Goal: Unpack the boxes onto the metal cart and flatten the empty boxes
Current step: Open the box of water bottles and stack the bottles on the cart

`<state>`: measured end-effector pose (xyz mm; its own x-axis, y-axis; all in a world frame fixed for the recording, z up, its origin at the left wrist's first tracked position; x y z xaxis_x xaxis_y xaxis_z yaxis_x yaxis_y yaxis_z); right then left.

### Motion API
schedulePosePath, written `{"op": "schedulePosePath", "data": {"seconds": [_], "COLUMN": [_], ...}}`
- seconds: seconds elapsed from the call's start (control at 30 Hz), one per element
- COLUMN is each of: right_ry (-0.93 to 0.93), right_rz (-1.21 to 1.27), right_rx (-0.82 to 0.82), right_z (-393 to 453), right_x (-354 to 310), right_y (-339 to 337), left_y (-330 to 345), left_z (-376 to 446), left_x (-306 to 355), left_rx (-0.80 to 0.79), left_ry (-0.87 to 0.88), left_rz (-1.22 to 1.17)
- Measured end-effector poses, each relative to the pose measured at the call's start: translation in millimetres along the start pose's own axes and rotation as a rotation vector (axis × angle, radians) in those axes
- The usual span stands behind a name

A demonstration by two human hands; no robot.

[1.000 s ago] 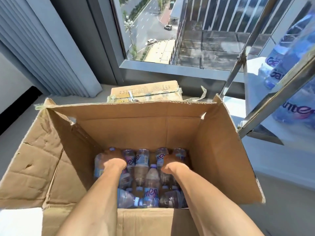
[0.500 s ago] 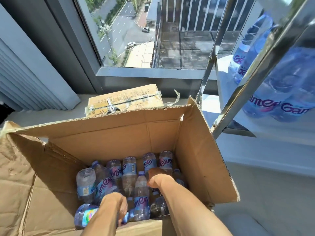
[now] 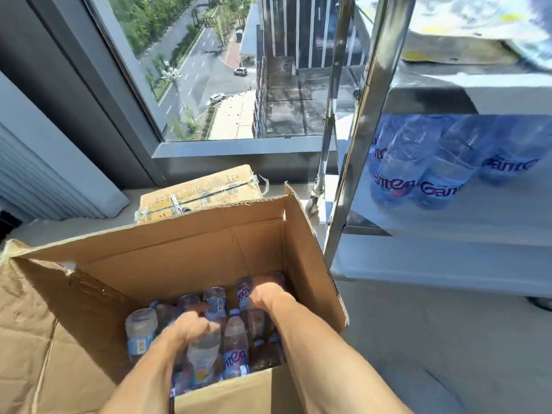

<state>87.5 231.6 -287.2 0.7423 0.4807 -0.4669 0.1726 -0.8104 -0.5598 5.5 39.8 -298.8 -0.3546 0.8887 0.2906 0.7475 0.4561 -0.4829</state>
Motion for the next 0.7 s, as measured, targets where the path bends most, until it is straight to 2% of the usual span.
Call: {"op": "schedulePosePath", "data": {"seconds": [0.03, 0.1, 0.17, 0.23, 0.27, 0.4, 0.53, 0.6, 0.7], "right_ry": [-0.032, -0.069, -0.075, -0.147, -0.186, -0.367, -0.477, -0.506, -0.517], "right_rz": [0.040, 0.134, 0.300, 0.407, 0.439, 0.616, 0.709, 0.897, 1.279], "right_rx": [-0.008, -0.001, 0.052, 0.186, 0.212, 0.070, 0.111, 0.120, 0.044], "right_z": [-9, -29, -49, -72, -83, -134, -172, -189, -213], "right_x": [-6, -17, -25, -29, -34, -62, -75, -74, -64], "right_y": [-7, -22, -42, -73, -86, -92, -92, -94, -97], "left_y": [0, -13, -17, -21, -26, -41, -49, -48, -34], "left_z": [-12, -24, -47, -77, -90, -154, -201, -219, -245], "left_x": [13, 30, 51, 77, 91, 119, 116, 115, 113], "left_rx": [-0.032, 0.031, 0.022, 0.045, 0.073, 0.154, 0.197, 0.156, 0.083], "left_ry": [0.065, 0.140, 0.185, 0.258, 0.286, 0.382, 0.413, 0.431, 0.464], "left_rz": [-0.112, -0.409, -0.668, -0.794, -0.818, -0.912, -0.978, -0.994, -0.897]}}
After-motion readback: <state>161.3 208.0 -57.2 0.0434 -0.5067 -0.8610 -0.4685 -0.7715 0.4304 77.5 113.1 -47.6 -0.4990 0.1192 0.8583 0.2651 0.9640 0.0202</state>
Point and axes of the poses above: each hand's wrist, its own z-axis towards the middle knuckle, its own y-axis out of the palm, x = y × z, the point moved 10 cm from there along z, towards the middle knuckle, and after that the axes turned 6 degrees about -y, right-handed, at the moved point
